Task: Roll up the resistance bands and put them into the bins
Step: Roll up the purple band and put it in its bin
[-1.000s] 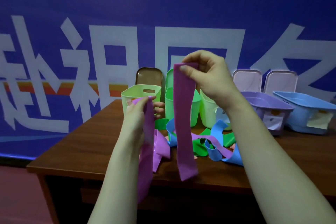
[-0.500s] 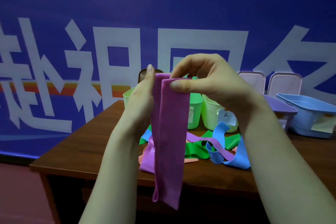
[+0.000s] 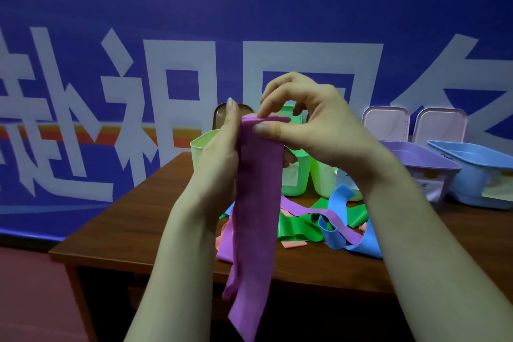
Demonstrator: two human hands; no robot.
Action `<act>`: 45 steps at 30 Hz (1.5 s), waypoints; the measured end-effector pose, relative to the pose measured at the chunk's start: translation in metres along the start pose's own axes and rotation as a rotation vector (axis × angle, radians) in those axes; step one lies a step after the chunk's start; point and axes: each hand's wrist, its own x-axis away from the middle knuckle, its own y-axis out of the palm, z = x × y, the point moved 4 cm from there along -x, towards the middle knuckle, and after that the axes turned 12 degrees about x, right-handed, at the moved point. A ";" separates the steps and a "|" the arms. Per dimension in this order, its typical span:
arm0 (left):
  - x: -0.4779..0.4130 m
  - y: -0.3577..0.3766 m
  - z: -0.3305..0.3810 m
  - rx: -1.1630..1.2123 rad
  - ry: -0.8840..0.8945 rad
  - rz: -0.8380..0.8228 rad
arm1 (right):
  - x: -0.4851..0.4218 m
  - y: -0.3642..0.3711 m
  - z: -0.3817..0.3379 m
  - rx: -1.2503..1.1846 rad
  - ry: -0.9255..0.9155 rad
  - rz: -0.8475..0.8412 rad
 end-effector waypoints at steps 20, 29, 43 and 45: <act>0.001 -0.006 -0.003 -0.102 0.003 0.051 | 0.003 0.010 0.002 -0.153 0.043 -0.095; -0.001 -0.003 -0.007 -0.094 0.003 0.011 | -0.001 0.016 0.007 -0.181 0.054 -0.057; 0.001 -0.012 -0.021 0.019 -0.076 -0.115 | 0.001 0.031 0.017 -0.260 0.086 -0.164; 0.001 -0.015 -0.023 0.003 -0.078 -0.162 | -0.001 0.034 0.018 -0.190 0.071 -0.139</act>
